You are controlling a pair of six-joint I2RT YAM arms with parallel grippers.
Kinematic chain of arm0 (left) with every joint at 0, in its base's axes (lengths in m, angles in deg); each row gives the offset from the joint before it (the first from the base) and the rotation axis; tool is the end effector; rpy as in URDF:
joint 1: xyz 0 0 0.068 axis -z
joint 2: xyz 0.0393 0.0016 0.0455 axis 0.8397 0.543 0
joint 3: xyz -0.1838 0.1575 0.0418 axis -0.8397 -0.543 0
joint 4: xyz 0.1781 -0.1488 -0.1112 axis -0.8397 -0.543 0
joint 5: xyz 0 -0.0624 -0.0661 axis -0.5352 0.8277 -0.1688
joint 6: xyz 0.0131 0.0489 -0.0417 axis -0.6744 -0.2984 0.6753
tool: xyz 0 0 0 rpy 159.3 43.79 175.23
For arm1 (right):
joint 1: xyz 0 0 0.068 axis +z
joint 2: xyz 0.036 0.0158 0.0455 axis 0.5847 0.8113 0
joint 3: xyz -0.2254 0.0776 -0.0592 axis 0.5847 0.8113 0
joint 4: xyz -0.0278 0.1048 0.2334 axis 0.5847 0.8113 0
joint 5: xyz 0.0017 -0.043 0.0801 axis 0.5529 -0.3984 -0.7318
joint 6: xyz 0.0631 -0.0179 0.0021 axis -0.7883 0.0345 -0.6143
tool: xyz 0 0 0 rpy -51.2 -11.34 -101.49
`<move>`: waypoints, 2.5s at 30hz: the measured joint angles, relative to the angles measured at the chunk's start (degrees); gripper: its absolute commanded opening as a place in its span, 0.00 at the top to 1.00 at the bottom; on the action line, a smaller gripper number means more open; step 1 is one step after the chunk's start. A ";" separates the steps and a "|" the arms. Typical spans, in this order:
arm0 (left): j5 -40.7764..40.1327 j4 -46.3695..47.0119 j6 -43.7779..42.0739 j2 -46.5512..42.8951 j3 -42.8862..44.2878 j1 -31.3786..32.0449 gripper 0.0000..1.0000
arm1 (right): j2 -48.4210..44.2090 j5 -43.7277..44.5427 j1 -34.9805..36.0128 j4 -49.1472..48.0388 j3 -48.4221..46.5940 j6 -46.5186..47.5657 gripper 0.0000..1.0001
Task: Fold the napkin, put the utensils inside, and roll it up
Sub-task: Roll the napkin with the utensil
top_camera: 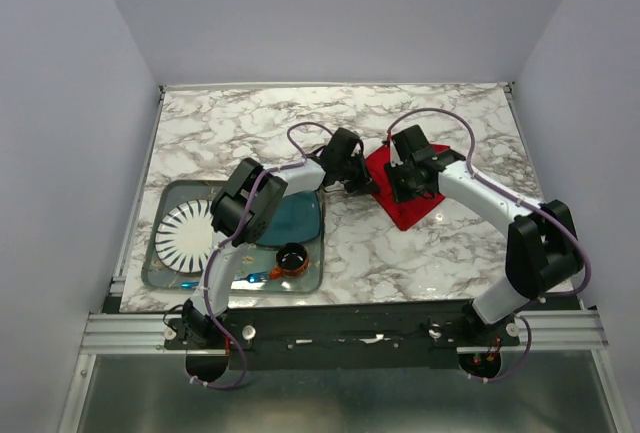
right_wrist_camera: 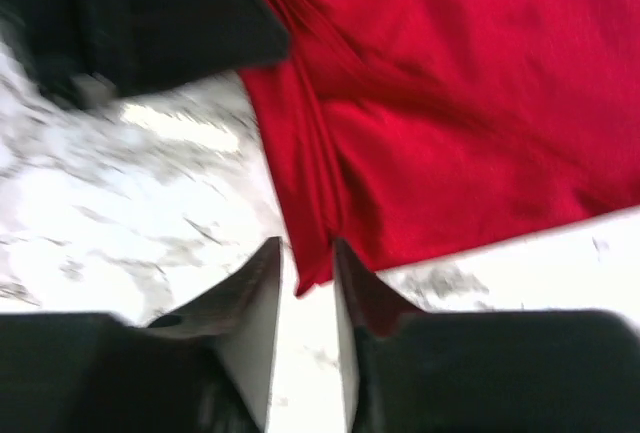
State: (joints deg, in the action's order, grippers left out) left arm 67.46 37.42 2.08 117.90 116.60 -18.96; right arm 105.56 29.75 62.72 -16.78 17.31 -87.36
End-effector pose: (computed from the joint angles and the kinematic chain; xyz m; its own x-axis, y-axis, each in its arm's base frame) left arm 0.3601 -0.3062 0.0977 -0.9489 -0.2700 -0.1634 -0.0628 0.6689 -0.7407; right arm 0.2892 0.1427 0.1810 -0.8284 -0.3257 -0.4557 -0.3538 0.9350 -0.0251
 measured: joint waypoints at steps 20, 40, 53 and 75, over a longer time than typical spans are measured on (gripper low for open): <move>0.39 -0.44 0.00 0.17 0.42 -0.11 1.00 | 12.57 -3.56 0.11 -7.28 -4.85 0.48 0.88; 0.35 -4.48 -5.18 -0.39 2.75 -0.42 0.87 | 16.52 -4.52 -1.46 -6.05 -6.99 -1.14 0.87; -1.81 -10.86 -9.99 -10.32 -0.28 -2.47 0.83 | 17.31 -6.97 -2.54 -5.03 -8.04 -1.09 0.88; -4.28 -14.23 -10.80 -4.61 1.55 -5.42 0.96 | 17.86 -7.50 -2.69 -4.20 -8.81 -0.39 0.88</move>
State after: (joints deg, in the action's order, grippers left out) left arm 63.18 23.19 -8.72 113.29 118.15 -24.38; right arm 123.42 22.26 60.03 -20.98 8.51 -87.76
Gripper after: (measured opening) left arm 0.050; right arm 0.120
